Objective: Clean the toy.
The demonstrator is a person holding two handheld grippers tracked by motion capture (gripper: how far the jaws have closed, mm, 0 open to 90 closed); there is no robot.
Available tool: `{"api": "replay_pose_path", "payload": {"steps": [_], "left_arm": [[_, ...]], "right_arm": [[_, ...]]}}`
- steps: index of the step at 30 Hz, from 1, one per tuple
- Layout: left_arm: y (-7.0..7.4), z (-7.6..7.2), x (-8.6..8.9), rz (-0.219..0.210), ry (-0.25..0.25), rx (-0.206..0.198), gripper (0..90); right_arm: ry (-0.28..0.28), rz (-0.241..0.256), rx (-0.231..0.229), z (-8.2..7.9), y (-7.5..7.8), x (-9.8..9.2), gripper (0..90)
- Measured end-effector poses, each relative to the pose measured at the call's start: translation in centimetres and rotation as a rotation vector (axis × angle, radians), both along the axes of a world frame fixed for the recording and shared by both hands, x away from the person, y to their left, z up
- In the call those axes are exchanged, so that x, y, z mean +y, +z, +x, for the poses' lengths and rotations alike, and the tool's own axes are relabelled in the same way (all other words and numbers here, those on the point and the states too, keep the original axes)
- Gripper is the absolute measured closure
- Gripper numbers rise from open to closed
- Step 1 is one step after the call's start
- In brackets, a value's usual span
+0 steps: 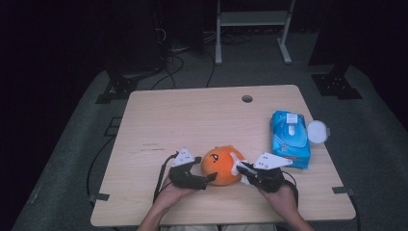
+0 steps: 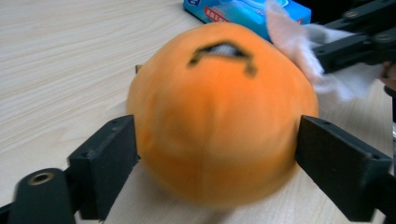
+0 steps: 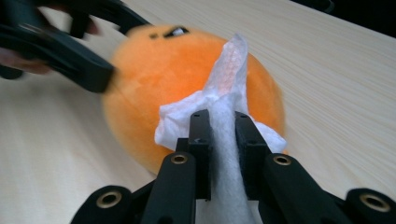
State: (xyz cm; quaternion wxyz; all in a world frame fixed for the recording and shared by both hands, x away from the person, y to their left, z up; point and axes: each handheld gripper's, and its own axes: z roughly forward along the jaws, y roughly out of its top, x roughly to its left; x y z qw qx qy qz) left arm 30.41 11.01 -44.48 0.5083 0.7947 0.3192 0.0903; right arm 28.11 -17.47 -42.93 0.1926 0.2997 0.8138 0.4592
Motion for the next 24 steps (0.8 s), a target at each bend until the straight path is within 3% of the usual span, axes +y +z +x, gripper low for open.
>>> {"api": "replay_pose_path", "payload": {"steps": [2,5,6,8,11,14,16,20,24], "left_arm": [[-0.4,-0.2,-0.5,0.013,-0.018,-0.003,21.7],[-0.4,-0.2,-0.7,0.032,-0.007,-0.023,29.9],[-0.2,-0.3,-0.8,0.046,-0.01,-0.051,32.2],[-0.3,-0.5,-0.8,0.056,-0.016,-0.067,34.8],[-0.3,-0.5,-0.6,0.039,-0.025,-0.052,34.0],[-0.4,-0.1,-0.8,-0.002,-0.007,-0.004,21.0],[-0.5,0.0,-1.0,-0.003,0.0,0.003,19.6],[-0.3,-0.6,-1.4,0.049,-0.014,-0.075,33.8],[-0.2,-1.0,-1.7,0.068,-0.034,-0.104,36.6]], "right_arm": [[-0.01,0.03,0.029,0.3,-0.2,-0.4,79.0],[0.005,0.019,0.01,-0.1,0.0,0.3,78.9],[0.054,0.042,0.005,-0.6,0.2,1.2,78.9],[0.096,0.051,-0.001,-0.8,0.5,1.9,78.9],[0.081,0.036,-0.007,-0.4,0.8,1.6,79.1],[0.024,0.039,0.008,0.2,0.7,0.4,79.3],[0.02,0.042,0.014,0.1,0.8,0.3,79.3],[0.12,0.024,-0.016,-1.2,1.0,2.9,79.2],[0.096,0.027,-0.022,-0.6,1.3,2.6,79.3]]}}
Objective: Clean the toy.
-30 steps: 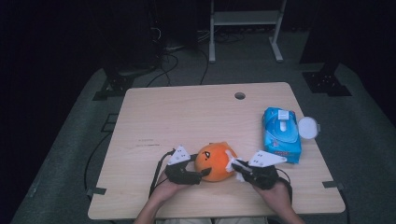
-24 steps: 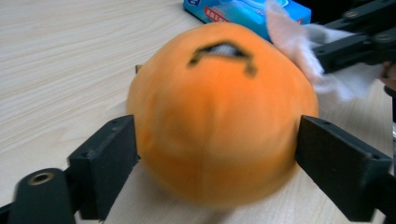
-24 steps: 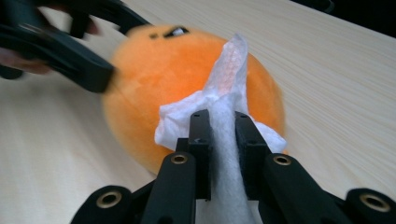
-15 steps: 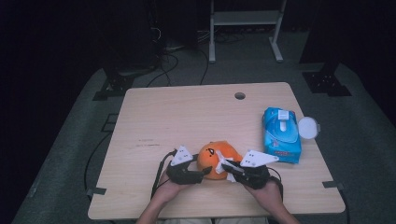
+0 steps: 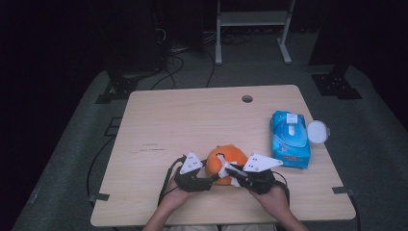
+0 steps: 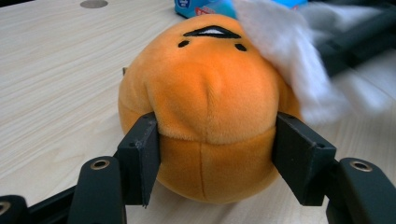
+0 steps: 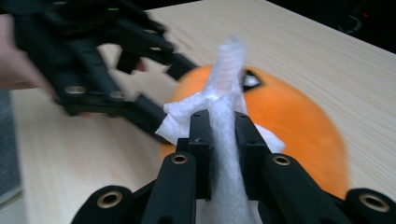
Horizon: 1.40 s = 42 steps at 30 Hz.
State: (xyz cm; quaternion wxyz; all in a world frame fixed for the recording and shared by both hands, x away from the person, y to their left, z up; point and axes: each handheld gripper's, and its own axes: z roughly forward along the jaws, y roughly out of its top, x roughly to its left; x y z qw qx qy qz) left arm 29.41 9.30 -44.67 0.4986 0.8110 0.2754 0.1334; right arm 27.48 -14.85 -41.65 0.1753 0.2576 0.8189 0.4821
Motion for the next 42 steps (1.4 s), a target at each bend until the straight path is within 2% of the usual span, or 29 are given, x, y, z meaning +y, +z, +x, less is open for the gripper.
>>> {"api": "replay_pose_path", "payload": {"steps": [1,4,5,7,9,10,12,15,17,18,20,21,22,23,24,25,29,30,31,32,33,34,36,37,38,39,40,41,42], "left_arm": [[0.0,0.0,0.0,0.0,0.0,0.0,35.2],[0.0,0.4,-0.1,-0.064,0.031,0.057,22.3],[-0.1,0.5,-0.2,-0.061,0.04,0.071,19.7],[-0.3,0.3,-0.3,-0.047,0.037,0.047,24.8],[0.0,-0.3,-0.7,-0.003,0.024,-0.012,33.2],[0.1,-0.6,-0.9,0.019,0.016,-0.045,36.0],[0.3,-0.9,-1.2,0.038,0.004,-0.074,38.2],[0.2,-1.0,-1.2,0.026,-0.007,-0.071,36.7],[0.2,-0.6,-1.2,-0.015,0.012,-0.027,27.5],[0.2,-0.6,-1.3,-0.023,0.025,-0.015,25.7],[0.2,-0.6,-1.4,-0.014,0.025,-0.027,29.1],[0.3,-1.2,-1.8,0.024,0.019,-0.084,31.9],[0.3,-1.5,-2.1,0.041,0.005,-0.107,33.6],[0.3,-1.5,-2.1,0.041,0.005,-0.107,35.0],[0.4,-2.1,-2.7,0.085,-0.016,-0.157,35.7],[0.4,-2.2,-2.8,0.091,-0.018,-0.169,35.9],[0.2,-2.0,-2.5,0.071,-0.026,-0.149,34.6],[0.2,-1.9,-2.5,0.057,-0.024,-0.134,31.9],[0.2,-1.9,-2.5,0.057,-0.024,-0.134,27.4],[0.3,-1.5,-2.4,0.001,0.004,-0.077,23.3],[0.4,-1.3,-2.3,-0.028,0.019,-0.036,20.5],[0.3,-1.1,-2.3,-0.038,0.04,-0.016,20.1],[0.2,-1.2,-2.4,-0.026,0.039,-0.032,27.4],[0.2,-1.8,-2.7,0.036,0.008,-0.104,30.8],[0.2,-2.1,-2.9,0.059,-0.004,-0.134,32.8],[0.2,-2.4,-3.2,0.077,-0.01,-0.153,33.7],[0.2,-2.4,-3.2,0.077,-0.01,-0.153,34.5],[0.2,-2.6,-3.3,0.098,-0.021,-0.176,34.9],[0.2,-2.6,-3.3,0.098,-0.021,-0.176,35.1]], "right_arm": [[-0.019,0.011,0.012,0.3,-0.1,-0.5,79.2],[-0.057,0.018,0.025,0.6,-0.3,-1.7,79.3],[-0.053,0.023,0.033,0.5,-0.2,-1.6,79.3],[-0.013,0.014,0.024,-0.1,-0.2,-0.7,79.2],[0.016,-0.001,0.007,-0.6,-0.1,0.4,79.2],[0.023,-0.004,-0.004,-0.7,0.1,0.8,79.2],[0.011,-0.007,-0.019,-0.5,0.4,0.6,79.2],[-0.05,-0.001,-0.031,0.1,0.6,-0.9,79.3],[-0.079,-0.005,-0.017,0.2,0.5,-1.7,79.3],[-0.075,0.002,-0.009,0.2,0.4,-1.7,79.3],[-0.038,-0.004,-0.011,-0.3,0.5,-0.9,79.3],[-0.017,-0.01,-0.018,-0.7,0.6,-0.1,79.3],[0.007,-0.022,-0.031,-1.0,0.7,0.6,79.2],[0.028,-0.028,-0.041,-1.3,0.8,1.2,79.3],[0.036,-0.036,-0.051,-1.4,1.0,1.6,79.3],[0.032,-0.04,-0.062,-1.4,1.1,1.7,79.3],[-0.044,-0.013,-0.047,-0.5,1.5,-0.3,79.4],[-0.069,-0.021,-0.048,-0.2,1.4,-0.9,79.4],[-0.069,-0.021,-0.048,-0.2,1.4,-0.9,79.4],[-0.082,-0.01,-0.025,0.0,1.1,-1.9,79.5],[-0.069,-0.004,-0.018,0.0,1.0,-1.8,79.5],[-0.055,-0.008,-0.009,-0.4,0.9,-1.4,79.5],[-0.008,-0.019,-0.007,-1.0,0.9,0.0,79.5],[0.015,-0.032,-0.021,-1.2,0.9,0.8,79.5],[0.027,-0.04,-0.028,-1.3,1.0,1.3,79.5],[0.033,-0.041,-0.033,-1.2,1.1,1.6,79.5],[0.033,-0.041,-0.033,-1.2,1.1,1.6,79.5],[0.017,-0.036,-0.036,-0.9,1.3,1.3,79.6],[0.002,-0.028,-0.033,-0.7,1.4,0.8,79.6]]}}
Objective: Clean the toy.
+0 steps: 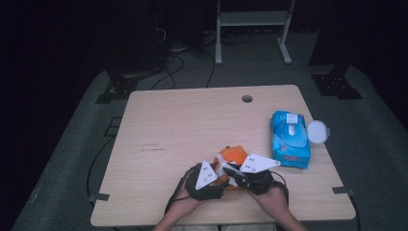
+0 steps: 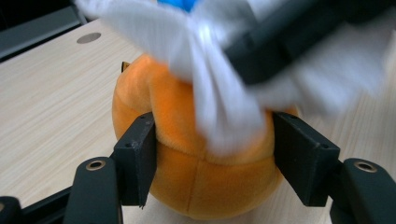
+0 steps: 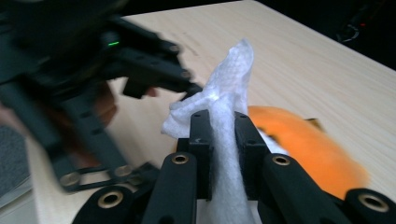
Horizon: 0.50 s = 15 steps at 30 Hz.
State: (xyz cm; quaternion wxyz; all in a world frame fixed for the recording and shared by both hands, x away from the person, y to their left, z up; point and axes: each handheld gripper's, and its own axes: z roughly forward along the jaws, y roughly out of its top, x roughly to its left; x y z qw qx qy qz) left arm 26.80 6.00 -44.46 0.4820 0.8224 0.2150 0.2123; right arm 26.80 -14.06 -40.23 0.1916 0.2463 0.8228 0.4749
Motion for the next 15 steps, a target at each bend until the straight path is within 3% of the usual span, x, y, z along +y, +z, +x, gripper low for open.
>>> {"api": "replay_pose_path", "payload": {"steps": [3,4,7,9,10,11,13,15], "left_arm": [[-0.1,0.1,0.1,-0.011,-0.012,0.007,33.1],[0.1,0.3,0.2,-0.045,-0.009,0.035,29.5],[0.1,0.5,0.0,-0.088,0.039,0.073,22.5],[-0.1,0.2,-0.3,-0.041,0.026,0.039,27.8],[-0.1,0.1,-0.3,-0.013,0.02,0.019,29.9],[0.0,0.1,-0.2,-0.011,0.021,0.02,31.8],[-0.1,0.1,0.1,-0.013,0.01,0.028,33.7],[-0.3,0.1,0.4,-0.005,0.001,0.027,34.3]], "right_arm": [[-0.062,0.013,0.011,0.6,0.0,-1.9,79.6],[-0.074,0.022,0.021,0.7,-0.1,-2.3,79.7],[-0.04,0.027,0.031,0.1,-0.2,-2.0,79.7],[0.012,0.021,0.034,-0.5,-0.3,-0.4,79.6],[0.025,-0.011,0.013,-0.8,-0.4,0.3,79.6],[0.029,-0.037,-0.008,-0.8,-0.4,0.7,79.6],[0.013,-0.01,0.003,-0.3,-0.2,0.3,79.7],[-0.041,0.011,0.012,0.4,-0.1,-1.1,79.6]]}}
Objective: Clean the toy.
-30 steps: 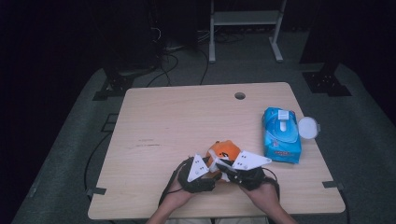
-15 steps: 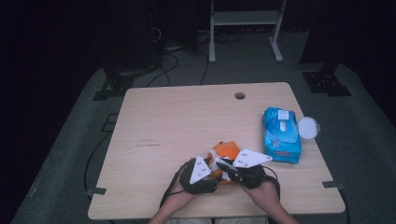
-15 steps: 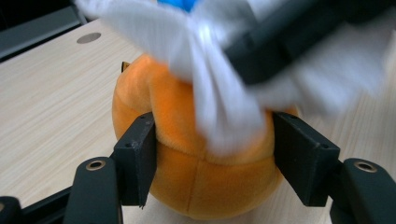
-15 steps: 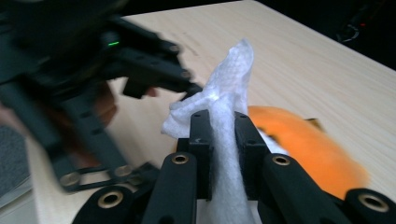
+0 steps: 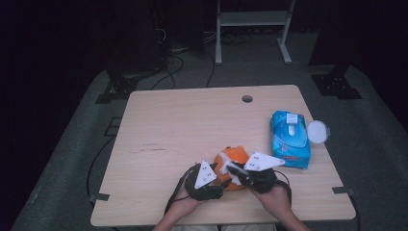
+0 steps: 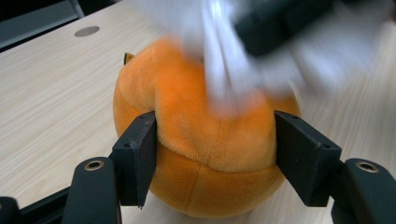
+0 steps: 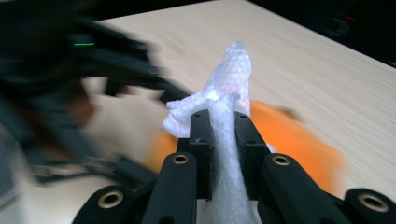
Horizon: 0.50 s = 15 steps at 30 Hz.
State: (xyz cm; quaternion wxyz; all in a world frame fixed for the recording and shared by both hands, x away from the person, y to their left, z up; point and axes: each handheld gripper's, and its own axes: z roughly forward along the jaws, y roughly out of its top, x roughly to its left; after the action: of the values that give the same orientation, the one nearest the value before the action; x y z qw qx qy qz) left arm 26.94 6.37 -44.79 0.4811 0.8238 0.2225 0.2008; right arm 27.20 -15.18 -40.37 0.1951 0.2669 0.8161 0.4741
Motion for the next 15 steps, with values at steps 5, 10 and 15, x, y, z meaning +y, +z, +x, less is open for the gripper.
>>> {"api": "replay_pose_path", "payload": {"steps": [5,10,15], "left_arm": [[0.5,0.4,0.1,-0.06,0.0,0.047,22.5],[0.4,0.5,0.3,-0.038,0.021,0.031,28.6],[0.3,0.8,1.0,-0.05,0.024,0.064,30.8]], "right_arm": [[-0.061,0.008,0.019,0.5,-0.5,-2.0,79.7],[0.025,-0.019,0.002,-0.6,-0.3,0.4,79.6],[-0.057,0.027,0.045,1.0,-0.8,-1.9,79.6]]}}
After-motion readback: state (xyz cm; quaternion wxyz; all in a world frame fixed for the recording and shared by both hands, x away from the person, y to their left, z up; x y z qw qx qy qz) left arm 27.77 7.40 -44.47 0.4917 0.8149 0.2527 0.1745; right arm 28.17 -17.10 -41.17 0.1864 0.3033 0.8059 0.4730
